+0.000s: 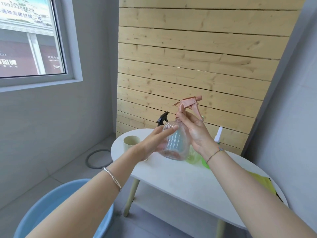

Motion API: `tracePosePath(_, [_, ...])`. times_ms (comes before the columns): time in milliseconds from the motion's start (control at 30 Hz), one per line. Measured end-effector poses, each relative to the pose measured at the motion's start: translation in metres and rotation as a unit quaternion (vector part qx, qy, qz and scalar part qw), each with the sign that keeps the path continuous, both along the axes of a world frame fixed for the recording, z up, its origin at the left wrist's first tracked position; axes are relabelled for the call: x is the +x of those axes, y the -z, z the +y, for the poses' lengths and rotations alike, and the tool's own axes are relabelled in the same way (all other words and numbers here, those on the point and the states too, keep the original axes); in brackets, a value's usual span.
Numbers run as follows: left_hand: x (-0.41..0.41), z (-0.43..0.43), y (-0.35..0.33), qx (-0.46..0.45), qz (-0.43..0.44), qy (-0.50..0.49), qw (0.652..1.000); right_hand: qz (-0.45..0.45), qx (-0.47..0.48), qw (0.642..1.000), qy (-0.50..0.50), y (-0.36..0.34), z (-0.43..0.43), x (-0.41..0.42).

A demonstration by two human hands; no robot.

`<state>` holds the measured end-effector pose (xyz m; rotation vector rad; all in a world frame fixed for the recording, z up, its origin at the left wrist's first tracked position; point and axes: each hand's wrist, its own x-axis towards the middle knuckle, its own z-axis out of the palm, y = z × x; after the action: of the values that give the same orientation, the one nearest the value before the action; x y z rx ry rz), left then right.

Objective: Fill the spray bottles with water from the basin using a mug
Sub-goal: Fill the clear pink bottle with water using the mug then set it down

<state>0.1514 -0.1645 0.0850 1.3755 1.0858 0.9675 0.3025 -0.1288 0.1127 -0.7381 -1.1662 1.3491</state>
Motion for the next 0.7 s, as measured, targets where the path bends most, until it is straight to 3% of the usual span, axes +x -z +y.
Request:
tracePosePath(167, [-0.002, 0.007, 0.007, 0.018, 0.021, -0.025, 0.999, -0.009, -0.004, 1.000, -0.012, 0.002, 0.010, -0.008])
tracePosePath(333, [-0.020, 0.019, 0.016, -0.071, 0.060, 0.053, 0.994, -0.005, 0.022, 0.999, 0.042, -0.014, 0.032, -0.002])
tracePosePath(433, [-0.021, 0.023, 0.017, -0.050, 0.115, 0.087, 0.988, 0.026, 0.036, 0.997, 0.059, -0.034, 0.045, 0.005])
tracePosePath(700, [-0.029, 0.033, 0.031, -0.036, 0.075, 0.065, 0.994, 0.051, 0.018, 0.998, 0.023, -0.075, 0.077, 0.018])
